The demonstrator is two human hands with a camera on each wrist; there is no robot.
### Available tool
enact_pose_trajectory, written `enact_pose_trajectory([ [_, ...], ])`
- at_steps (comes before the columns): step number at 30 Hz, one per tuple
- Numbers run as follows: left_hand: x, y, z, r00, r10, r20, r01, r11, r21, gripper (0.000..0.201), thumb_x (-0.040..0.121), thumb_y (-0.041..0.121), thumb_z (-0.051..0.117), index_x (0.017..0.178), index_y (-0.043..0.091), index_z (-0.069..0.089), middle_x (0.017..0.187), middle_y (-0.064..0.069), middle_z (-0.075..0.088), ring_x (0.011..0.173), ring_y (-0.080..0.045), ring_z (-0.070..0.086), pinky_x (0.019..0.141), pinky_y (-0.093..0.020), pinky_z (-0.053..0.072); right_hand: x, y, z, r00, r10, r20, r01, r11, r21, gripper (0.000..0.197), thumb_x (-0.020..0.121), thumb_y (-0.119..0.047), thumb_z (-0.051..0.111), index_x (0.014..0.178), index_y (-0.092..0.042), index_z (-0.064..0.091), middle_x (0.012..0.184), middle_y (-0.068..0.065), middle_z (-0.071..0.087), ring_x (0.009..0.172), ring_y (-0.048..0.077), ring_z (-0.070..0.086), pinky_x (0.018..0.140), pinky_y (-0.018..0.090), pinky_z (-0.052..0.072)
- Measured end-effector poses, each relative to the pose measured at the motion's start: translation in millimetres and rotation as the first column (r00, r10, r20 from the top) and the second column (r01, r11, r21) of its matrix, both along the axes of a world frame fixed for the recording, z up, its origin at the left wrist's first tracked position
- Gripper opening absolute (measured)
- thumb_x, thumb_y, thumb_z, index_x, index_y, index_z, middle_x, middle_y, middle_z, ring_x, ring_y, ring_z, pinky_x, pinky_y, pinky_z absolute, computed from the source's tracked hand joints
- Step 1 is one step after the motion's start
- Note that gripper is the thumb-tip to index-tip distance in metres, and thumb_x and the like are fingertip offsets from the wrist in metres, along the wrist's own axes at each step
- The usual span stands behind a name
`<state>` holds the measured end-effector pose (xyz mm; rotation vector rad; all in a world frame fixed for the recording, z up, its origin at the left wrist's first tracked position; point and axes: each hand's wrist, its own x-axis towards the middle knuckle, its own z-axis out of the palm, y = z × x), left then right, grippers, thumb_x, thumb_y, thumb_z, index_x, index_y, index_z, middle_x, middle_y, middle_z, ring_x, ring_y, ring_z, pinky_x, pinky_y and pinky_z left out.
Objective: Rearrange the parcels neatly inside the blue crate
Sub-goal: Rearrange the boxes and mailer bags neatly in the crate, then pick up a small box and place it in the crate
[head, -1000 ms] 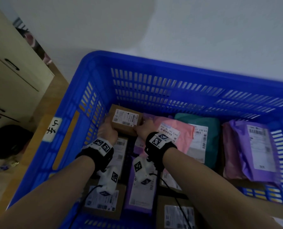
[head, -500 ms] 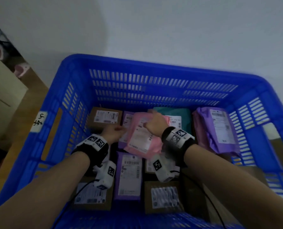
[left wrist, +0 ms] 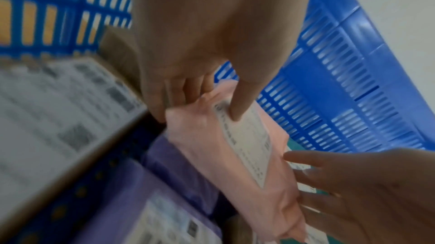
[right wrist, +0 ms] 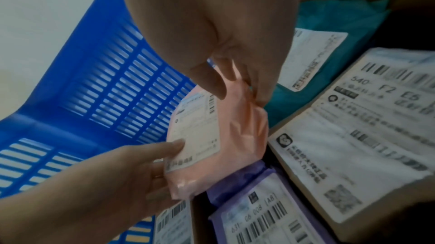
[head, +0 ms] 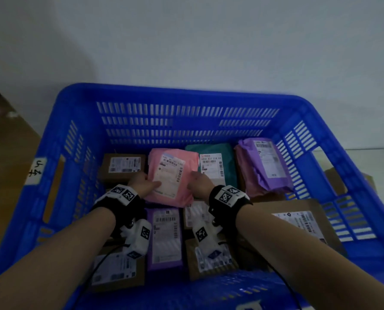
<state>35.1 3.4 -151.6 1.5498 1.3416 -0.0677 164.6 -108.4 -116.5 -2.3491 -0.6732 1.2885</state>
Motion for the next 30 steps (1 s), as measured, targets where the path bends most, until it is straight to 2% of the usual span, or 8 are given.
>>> enact_pose_trajectory([
  [5, -18, 8, 2, 0.991, -0.128, -0.030, 0.128, 0.992, 0.002, 0.048, 0.086, 0.004, 0.059, 0.133, 0.003, 0.049, 0.131, -0.020, 0.057, 0.119, -0.034, 0.055, 0.102, -0.041, 0.045, -5, 12, 9, 0.999, 0.044, -0.015, -0.044, 0.999, 0.007, 0.043, 0.098, -0.001, 0.035, 0.140, 0.005, 0.039, 0.144, 0.023, 0.042, 0.133, 0.033, 0.041, 0.111, 0.036, 0.035],
  [8, -23, 7, 8, 0.975, -0.206, -0.088, 0.209, 0.978, 0.024, 0.046, 0.087, 0.005, 0.057, 0.133, 0.004, 0.050, 0.130, -0.018, 0.057, 0.118, -0.033, 0.055, 0.098, -0.037, 0.047, -9, 11, 17, 0.996, 0.093, -0.001, -0.093, 0.995, -0.020, 0.043, 0.097, -0.002, 0.038, 0.139, 0.004, 0.041, 0.143, 0.021, 0.044, 0.133, 0.032, 0.042, 0.108, 0.033, 0.037],
  [12, -16, 16, 34, 0.946, -0.260, -0.196, 0.292, 0.943, 0.162, 0.017, 0.091, 0.015, 0.051, 0.096, 0.004, 0.062, 0.109, -0.018, 0.062, 0.096, -0.028, 0.060, 0.075, -0.031, 0.047, -4, 6, 33, 0.981, 0.154, 0.120, -0.152, 0.988, -0.027, 0.045, 0.096, -0.010, 0.045, 0.140, 0.002, 0.042, 0.146, 0.018, 0.042, 0.134, 0.030, 0.041, 0.109, 0.032, 0.035],
  [15, 5, 22, 55, 0.942, -0.285, -0.176, 0.325, 0.904, 0.278, 0.038, 0.090, 0.015, 0.056, 0.126, 0.004, 0.055, 0.130, -0.016, 0.056, 0.113, -0.031, 0.057, 0.092, -0.031, 0.047, 1, -4, 51, 0.962, 0.174, 0.209, -0.177, 0.984, -0.005, 0.046, 0.095, -0.017, 0.049, 0.140, -0.006, 0.044, 0.146, 0.014, 0.044, 0.131, 0.028, 0.045, 0.105, 0.031, 0.039],
  [17, 23, 19, 76, 0.920, -0.357, -0.159, 0.391, 0.844, 0.368, 0.045, 0.092, 0.018, 0.055, 0.135, 0.008, 0.048, 0.135, -0.013, 0.053, 0.118, -0.031, 0.055, 0.094, -0.032, 0.045, 8, -14, 66, 0.935, 0.190, 0.299, -0.196, 0.980, -0.007, 0.046, 0.095, -0.019, 0.049, 0.140, -0.008, 0.044, 0.146, 0.013, 0.044, 0.132, 0.028, 0.044, 0.106, 0.032, 0.039],
  [23, 84, -8, 143, 0.795, -0.579, -0.184, 0.545, 0.546, 0.636, 0.035, 0.095, 0.021, 0.049, 0.127, 0.008, 0.054, 0.133, -0.014, 0.056, 0.119, -0.032, 0.054, 0.097, -0.037, 0.046, 48, -53, 126, 0.852, 0.163, 0.498, -0.184, 0.983, -0.007, 0.040, 0.099, -0.027, 0.043, 0.134, -0.010, 0.050, 0.135, 0.014, 0.053, 0.122, 0.032, 0.052, 0.099, 0.037, 0.044],
  [27, 136, -41, 190, 0.712, -0.674, -0.195, 0.563, 0.383, 0.732, 0.035, 0.093, 0.025, 0.049, 0.124, 0.010, 0.055, 0.130, -0.014, 0.058, 0.116, -0.032, 0.055, 0.097, -0.037, 0.046, 85, -90, 168, 0.770, 0.077, 0.634, -0.118, 0.993, 0.023, 0.045, 0.098, -0.032, 0.044, 0.137, -0.011, 0.048, 0.141, 0.013, 0.049, 0.128, 0.031, 0.047, 0.103, 0.036, 0.039],
  [30, 176, -78, 224, 0.672, -0.718, -0.178, 0.541, 0.313, 0.780, 0.036, 0.093, 0.023, 0.050, 0.126, 0.008, 0.054, 0.130, -0.016, 0.057, 0.117, -0.032, 0.055, 0.097, -0.036, 0.044, 113, -124, 199, 0.717, 0.030, 0.696, -0.092, 0.994, 0.051, 0.048, 0.098, -0.032, 0.044, 0.141, -0.010, 0.043, 0.147, 0.011, 0.043, 0.133, 0.028, 0.043, 0.107, 0.033, 0.035],
])
